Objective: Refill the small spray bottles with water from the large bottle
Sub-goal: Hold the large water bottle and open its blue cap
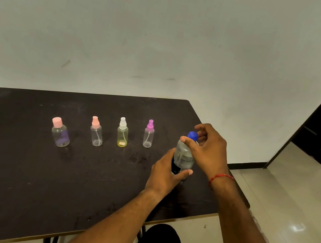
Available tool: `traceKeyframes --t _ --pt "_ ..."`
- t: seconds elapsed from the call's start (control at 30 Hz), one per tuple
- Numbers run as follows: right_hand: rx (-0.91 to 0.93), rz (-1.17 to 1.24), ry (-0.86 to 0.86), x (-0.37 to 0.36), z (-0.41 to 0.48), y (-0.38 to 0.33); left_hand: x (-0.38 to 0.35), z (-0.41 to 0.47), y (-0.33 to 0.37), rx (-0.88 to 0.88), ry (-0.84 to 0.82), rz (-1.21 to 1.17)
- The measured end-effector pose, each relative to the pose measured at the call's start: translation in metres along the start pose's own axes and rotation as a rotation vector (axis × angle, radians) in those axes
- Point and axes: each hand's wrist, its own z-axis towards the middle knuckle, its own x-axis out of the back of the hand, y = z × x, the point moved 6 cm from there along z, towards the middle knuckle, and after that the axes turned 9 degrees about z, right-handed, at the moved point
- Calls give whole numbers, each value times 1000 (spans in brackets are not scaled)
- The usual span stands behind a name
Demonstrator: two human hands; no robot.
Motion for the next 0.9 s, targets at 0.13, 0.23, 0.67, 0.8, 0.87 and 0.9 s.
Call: traceKeyframes --t 0.13,0.23,0.67,0.8,0.87,0.9 --pt "3 6 6 -3 4 1 -1 0 0 1 -5 1" --pt "10 57 -56 -6 4 3 -1 0 -1 4 -5 -9" --pt "-2 101 59 -2 2 2 1 0 1 8 -7 -7" --pt "-32 173 -21 -3 3 2 0 0 0 1 -9 2" --pt "-22 177 -47 -4 2 0 0 0 0 4 -9 1" --pt "-15 158 -47 -5 1 -1 -1 0 0 7 -10 2"
